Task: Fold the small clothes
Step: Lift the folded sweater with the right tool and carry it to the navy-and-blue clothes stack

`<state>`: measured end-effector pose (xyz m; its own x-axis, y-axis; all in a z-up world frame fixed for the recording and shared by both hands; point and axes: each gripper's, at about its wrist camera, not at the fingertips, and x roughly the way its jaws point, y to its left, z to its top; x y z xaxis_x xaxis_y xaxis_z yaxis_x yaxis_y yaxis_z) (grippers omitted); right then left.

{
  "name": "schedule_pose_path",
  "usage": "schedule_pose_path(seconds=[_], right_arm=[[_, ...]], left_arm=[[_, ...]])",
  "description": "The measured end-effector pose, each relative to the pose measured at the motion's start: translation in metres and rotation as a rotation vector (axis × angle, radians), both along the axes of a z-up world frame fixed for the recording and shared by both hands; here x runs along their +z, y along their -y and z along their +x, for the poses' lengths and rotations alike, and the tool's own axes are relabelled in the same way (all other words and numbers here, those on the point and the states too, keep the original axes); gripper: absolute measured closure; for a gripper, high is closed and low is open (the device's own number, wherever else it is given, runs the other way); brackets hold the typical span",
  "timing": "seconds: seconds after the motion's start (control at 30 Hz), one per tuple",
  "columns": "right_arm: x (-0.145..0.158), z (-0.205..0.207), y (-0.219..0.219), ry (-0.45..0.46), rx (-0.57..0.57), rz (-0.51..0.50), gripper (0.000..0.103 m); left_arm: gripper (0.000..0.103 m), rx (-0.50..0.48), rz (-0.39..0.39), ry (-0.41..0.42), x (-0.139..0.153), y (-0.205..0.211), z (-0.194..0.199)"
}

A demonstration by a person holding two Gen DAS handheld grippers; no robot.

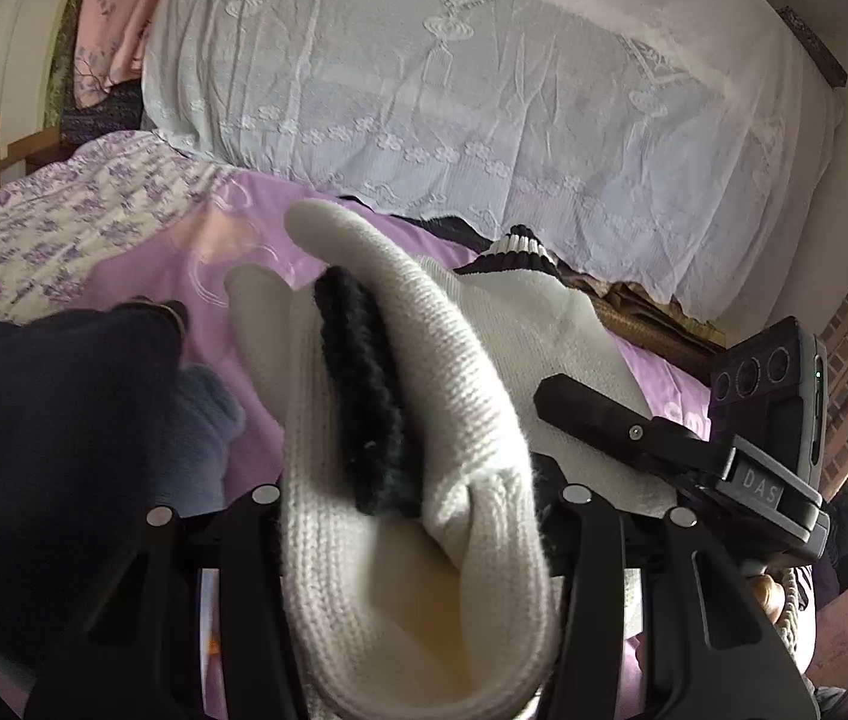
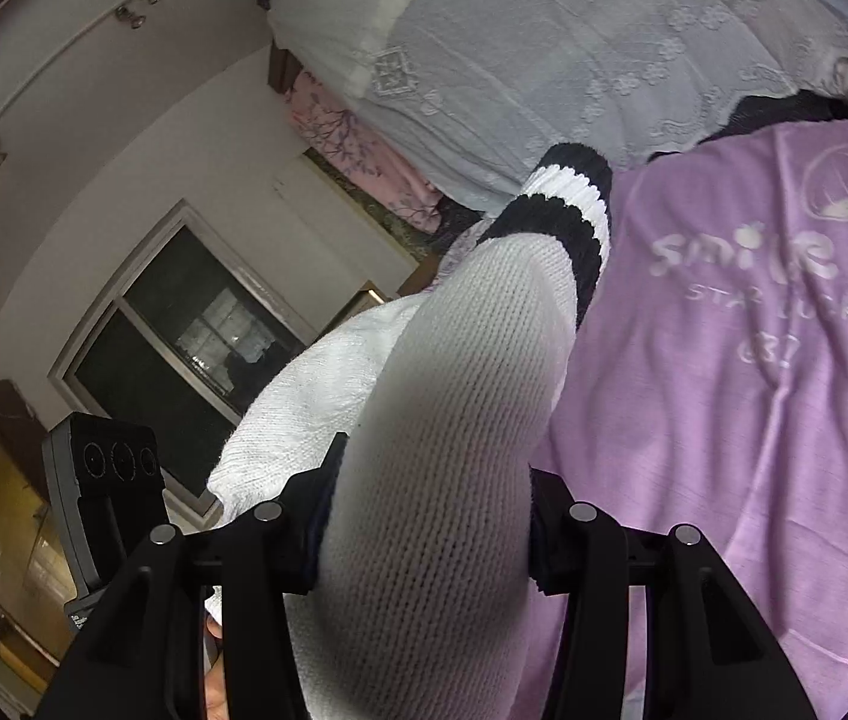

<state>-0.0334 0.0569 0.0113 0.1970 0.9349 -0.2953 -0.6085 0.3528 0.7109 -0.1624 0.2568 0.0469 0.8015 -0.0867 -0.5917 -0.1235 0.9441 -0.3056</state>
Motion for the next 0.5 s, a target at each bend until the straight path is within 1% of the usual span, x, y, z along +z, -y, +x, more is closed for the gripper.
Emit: schedule_pose_path(seconds=[0.23, 0.3, 0.5], right_arm=[[0.05, -0.018, -0.072, 0.055, 0.14, 0.027, 0.053], [0.061, -0.027, -0.092, 0.073, 0.18, 0.026, 0.053], [0.074, -0.04, -0.142, 0.067, 0.266, 0.029, 0.053]], left_arm=[[0.057, 0.15, 0.065, 0.065, 0.049, -0.054, -0.058], [0.056, 0.192, 0.07, 0.078, 0.058, -0.074, -0.075], [0.056, 0.292, 0.066, 0.095, 0.074, -0.121, -0.118]])
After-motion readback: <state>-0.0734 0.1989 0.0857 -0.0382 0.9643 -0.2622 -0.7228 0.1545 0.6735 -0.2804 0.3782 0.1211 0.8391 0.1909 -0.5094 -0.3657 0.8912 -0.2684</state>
